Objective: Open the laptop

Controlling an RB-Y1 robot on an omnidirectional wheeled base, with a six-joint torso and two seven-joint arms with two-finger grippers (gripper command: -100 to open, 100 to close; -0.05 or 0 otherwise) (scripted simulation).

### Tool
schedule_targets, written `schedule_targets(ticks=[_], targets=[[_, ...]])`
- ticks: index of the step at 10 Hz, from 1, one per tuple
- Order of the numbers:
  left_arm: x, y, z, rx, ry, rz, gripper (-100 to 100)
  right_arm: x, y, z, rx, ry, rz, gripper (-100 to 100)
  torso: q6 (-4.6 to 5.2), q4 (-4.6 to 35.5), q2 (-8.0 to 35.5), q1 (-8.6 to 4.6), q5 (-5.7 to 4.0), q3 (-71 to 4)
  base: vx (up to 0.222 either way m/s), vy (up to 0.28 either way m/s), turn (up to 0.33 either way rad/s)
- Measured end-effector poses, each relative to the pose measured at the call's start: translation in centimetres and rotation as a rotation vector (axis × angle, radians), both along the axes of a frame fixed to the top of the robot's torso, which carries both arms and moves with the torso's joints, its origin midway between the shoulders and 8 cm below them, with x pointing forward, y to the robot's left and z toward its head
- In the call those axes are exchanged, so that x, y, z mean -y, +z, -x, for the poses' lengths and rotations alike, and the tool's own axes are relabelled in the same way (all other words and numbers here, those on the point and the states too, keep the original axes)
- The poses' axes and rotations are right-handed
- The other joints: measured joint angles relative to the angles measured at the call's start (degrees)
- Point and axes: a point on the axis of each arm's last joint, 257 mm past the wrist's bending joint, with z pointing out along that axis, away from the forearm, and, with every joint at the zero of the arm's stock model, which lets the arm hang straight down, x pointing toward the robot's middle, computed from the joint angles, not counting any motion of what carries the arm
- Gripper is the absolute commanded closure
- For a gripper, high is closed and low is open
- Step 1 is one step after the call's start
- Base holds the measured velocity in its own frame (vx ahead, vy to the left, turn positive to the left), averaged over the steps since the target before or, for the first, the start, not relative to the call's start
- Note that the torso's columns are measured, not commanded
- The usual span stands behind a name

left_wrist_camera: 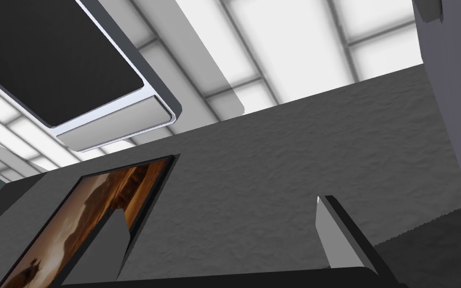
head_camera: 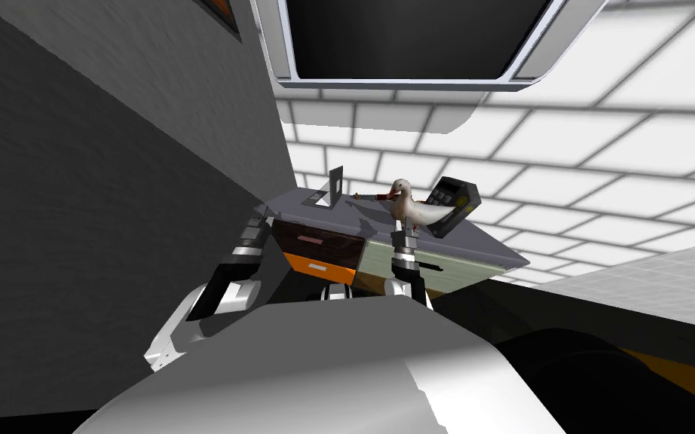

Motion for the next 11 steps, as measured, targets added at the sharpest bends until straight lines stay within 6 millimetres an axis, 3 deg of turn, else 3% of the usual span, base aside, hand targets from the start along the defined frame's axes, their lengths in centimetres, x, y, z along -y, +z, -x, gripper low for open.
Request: schedule_targets(ticks=[11], targets=[[-1.1,0.5,-3.3,-0.143,-0.022,-0.050,-100,0.0,0.0,0.0,0.000,0.000,0.000,0,0.02,0.0,0.0,-0.06,-0.02,0.0,0.014,0.032,-0.112]])
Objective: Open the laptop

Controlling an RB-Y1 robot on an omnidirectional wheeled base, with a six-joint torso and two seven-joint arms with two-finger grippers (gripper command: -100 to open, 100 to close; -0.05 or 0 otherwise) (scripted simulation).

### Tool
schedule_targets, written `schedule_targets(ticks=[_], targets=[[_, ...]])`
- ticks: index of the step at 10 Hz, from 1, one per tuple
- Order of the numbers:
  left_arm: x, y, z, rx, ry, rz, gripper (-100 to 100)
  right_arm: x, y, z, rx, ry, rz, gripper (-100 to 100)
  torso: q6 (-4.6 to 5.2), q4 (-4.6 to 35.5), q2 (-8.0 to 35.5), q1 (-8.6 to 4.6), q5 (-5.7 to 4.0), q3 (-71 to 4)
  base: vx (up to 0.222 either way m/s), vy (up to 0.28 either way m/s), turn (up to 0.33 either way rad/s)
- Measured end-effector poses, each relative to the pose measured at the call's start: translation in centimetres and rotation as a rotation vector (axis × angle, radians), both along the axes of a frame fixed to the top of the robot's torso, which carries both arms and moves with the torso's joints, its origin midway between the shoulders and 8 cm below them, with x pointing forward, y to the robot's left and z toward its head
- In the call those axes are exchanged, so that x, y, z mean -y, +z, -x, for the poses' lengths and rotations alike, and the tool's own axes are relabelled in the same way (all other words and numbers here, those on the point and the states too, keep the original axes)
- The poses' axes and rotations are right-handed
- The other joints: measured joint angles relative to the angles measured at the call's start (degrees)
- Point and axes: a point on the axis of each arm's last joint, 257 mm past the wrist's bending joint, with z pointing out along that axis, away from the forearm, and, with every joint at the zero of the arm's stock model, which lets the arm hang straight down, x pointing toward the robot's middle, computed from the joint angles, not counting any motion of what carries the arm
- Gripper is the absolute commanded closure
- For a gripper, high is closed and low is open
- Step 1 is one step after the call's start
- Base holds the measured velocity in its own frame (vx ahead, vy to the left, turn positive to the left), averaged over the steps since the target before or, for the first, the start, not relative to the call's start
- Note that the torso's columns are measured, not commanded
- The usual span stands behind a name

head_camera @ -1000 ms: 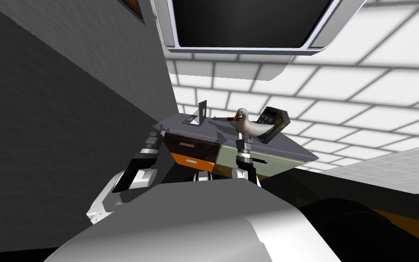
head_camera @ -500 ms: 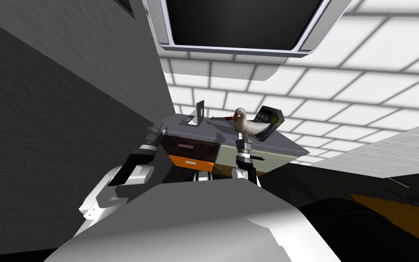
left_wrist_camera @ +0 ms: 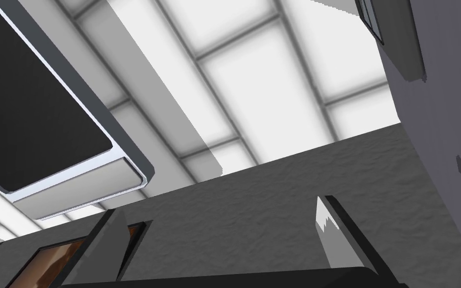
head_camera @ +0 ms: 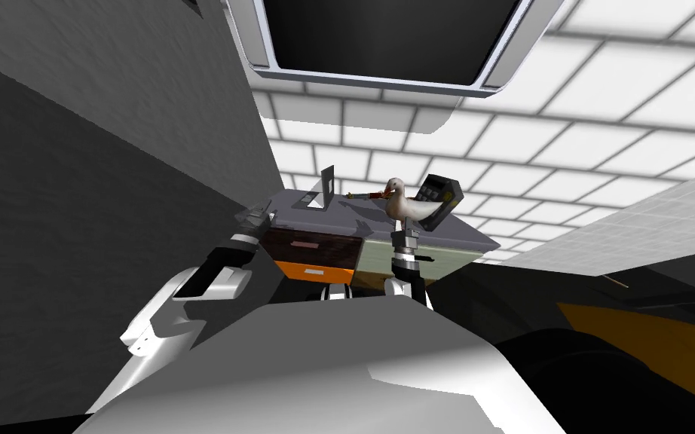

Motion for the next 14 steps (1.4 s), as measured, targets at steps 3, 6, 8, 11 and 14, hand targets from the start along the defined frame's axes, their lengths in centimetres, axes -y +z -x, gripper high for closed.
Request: schedule_targets(ticks=[3,6,8,11,14], targets=[[-0.4,0.1,-0.6,-0.033,0.005,-0.012,-100,0.0,0.0,0.0,0.000,0.000,0.000,0,-0.05,0.0,0.0,0.00,0.00,0.0,0.007,0.022,-0.123],[-0.9,0.8,-1.4,-0.063,0.013,-0.030,-100,0.0,0.0,0.0,0.000,0.000,0.000,0,0.00,0.0,0.0,-0.03,-0.01,0.0,0.006,0.013,-0.114],[-1.3,1.0,-1.8,-0.086,0.024,-0.040,-100,0.0,0.0,0.0,0.000,0.000,0.000,0,0.00,0.0,0.0,-0.01,0.00,0.0,0.005,0.009,-0.118],[-2.1,1.2,-2.4,-0.119,0.045,-0.052,-100,0.0,0.0,0.0,0.000,0.000,0.000,0,-0.05,0.0,0.0,0.00,0.00,0.0,0.003,0.002,-0.144],[-3.1,1.8,-3.0,-0.146,0.071,-0.066,-100,0.0,0.0,0.0,0.000,0.000,0.000,0,0.00,0.0,0.0,-0.03,-0.01,0.0,0.002,-0.005,-0.116]])
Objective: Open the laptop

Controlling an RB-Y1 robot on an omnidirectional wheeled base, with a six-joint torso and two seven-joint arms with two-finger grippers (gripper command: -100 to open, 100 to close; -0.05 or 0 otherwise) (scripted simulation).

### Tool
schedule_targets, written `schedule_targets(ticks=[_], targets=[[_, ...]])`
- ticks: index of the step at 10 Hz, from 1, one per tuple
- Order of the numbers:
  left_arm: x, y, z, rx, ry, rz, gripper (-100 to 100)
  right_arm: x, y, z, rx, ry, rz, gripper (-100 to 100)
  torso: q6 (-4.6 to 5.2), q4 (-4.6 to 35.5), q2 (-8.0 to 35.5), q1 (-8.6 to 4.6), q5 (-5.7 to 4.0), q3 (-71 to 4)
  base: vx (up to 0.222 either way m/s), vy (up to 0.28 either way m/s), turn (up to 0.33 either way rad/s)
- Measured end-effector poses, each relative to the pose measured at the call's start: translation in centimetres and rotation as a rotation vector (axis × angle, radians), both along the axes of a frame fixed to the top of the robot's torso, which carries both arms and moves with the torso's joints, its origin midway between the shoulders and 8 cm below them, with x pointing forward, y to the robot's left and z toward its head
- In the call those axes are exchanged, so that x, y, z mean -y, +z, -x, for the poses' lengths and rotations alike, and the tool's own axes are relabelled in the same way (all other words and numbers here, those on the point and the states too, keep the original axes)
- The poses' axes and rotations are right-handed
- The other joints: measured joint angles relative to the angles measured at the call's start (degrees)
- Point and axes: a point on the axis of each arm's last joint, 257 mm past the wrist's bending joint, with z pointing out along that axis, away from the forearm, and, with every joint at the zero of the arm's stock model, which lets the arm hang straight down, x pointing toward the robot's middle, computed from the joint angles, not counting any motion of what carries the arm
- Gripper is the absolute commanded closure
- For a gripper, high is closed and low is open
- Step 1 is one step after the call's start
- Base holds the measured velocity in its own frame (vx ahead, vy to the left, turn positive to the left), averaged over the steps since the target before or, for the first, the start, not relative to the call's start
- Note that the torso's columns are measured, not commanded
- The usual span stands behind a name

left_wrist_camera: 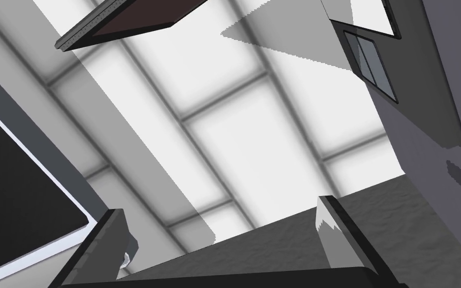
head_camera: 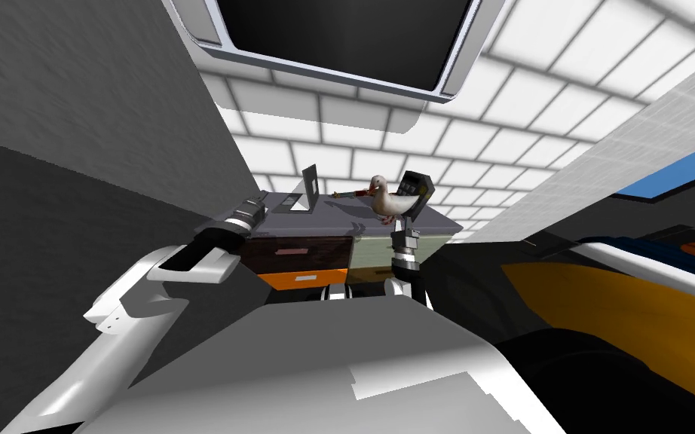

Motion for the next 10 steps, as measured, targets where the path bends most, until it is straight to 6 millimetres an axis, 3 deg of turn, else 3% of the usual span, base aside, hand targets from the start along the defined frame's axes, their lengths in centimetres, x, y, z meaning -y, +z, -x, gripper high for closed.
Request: schedule_targets(ticks=[10], targets=[[-3.9,2.1,-1.5,-0.084,0.122,-0.031,-100,0.0,0.0,0.0,0.000,0.000,0.000,0,-0.01,0.0,0.0,0.02,0.01,0.0,0.002,-0.020,-0.145]])
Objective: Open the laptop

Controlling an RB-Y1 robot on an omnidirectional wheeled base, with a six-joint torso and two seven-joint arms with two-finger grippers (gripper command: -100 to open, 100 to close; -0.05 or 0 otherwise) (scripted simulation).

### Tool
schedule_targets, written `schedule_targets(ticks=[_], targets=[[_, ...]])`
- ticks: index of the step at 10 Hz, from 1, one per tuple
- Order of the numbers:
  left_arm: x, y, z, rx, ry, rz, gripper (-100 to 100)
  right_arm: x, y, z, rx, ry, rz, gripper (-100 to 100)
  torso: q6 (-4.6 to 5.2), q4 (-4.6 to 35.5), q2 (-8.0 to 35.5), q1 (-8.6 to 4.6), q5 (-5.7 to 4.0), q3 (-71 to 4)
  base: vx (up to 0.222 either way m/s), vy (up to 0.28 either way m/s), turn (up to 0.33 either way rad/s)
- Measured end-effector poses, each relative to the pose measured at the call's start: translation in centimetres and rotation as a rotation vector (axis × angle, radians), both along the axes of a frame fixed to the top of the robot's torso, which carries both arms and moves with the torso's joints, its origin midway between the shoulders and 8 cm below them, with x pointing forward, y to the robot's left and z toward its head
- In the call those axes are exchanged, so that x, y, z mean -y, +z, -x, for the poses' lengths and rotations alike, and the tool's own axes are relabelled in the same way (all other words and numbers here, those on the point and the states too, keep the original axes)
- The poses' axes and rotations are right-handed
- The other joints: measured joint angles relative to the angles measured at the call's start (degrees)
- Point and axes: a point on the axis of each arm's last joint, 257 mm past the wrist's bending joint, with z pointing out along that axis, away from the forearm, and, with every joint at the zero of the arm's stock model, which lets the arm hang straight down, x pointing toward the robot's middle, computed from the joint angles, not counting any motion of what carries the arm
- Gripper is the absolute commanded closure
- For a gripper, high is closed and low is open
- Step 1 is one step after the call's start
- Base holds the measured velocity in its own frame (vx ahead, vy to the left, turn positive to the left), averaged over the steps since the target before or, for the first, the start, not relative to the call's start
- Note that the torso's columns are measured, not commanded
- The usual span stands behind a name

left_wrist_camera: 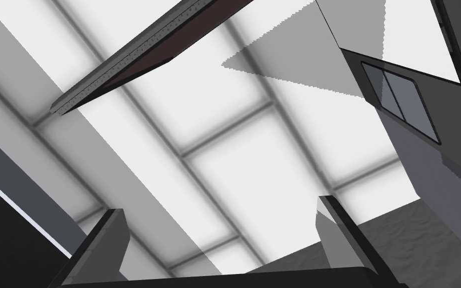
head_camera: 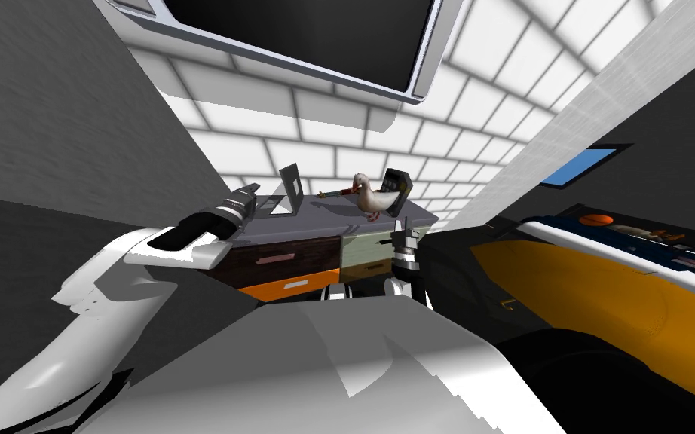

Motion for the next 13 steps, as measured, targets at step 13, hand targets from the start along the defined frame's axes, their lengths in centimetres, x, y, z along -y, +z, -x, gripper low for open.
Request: schedule_targets(ticks=[13], targets=[[-5.7,4.3,0.1,-0.062,0.205,-0.010,-100,0.0,0.0,0.0,0.000,0.000,0.000,0,-0.02,0.0,0.0,0.00,0.00,0.0,0.006,-0.025,-0.132]])
